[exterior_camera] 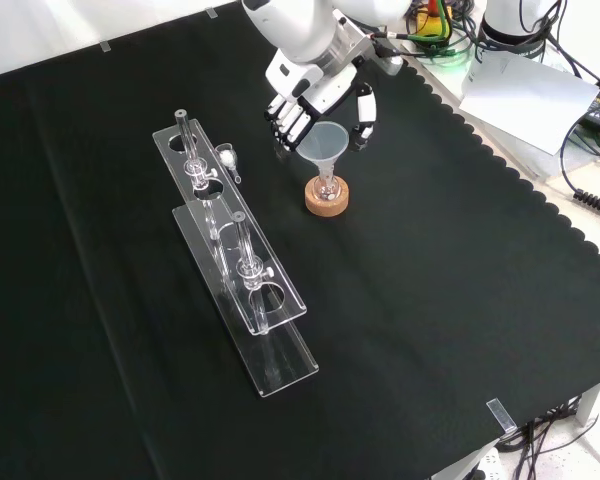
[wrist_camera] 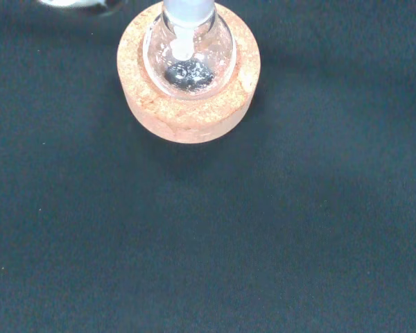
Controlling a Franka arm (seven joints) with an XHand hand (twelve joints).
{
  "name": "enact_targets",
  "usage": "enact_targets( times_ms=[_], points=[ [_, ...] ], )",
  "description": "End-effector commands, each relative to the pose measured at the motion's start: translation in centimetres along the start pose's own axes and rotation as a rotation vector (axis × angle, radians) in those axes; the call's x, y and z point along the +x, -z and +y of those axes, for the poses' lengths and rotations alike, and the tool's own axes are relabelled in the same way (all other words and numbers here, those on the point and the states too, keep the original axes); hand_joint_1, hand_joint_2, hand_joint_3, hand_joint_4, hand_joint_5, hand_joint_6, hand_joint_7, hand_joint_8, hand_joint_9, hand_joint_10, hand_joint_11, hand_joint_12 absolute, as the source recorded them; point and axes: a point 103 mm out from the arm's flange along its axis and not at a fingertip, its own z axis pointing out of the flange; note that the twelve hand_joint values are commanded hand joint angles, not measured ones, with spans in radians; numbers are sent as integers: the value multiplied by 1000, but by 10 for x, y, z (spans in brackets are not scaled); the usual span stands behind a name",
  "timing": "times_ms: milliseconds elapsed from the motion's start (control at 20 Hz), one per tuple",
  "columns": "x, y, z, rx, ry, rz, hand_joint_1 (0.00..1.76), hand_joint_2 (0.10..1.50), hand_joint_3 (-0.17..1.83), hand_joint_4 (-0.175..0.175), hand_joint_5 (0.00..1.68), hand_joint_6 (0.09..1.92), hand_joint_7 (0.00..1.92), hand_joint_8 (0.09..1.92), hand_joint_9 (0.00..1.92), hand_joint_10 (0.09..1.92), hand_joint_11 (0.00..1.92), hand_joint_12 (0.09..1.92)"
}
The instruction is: Place the funnel on the round-bottom flask.
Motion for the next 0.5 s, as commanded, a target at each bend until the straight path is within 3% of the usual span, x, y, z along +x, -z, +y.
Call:
enact_targets(
  times_ms=[50, 100, 250, 500],
  points=[
    [-1, -1, -6, 20, 17, 6, 644, 649, 501, -54, 77, 87, 0, 221, 50, 640, 0, 1279],
    [-1, -1, -7, 10, 22, 6, 629, 656, 466, -51, 42, 87, 0, 118, 24, 550, 0, 1214],
    [-7, 4, -15, -57, 33, 19, 587, 677, 371, -48, 4, 87, 0, 87, 2, 332, 0, 1089],
    [-21, 18, -29, -147, 37, 52, 518, 707, 264, -50, 0, 87, 0, 87, 0, 347, 0, 1101]
  ],
)
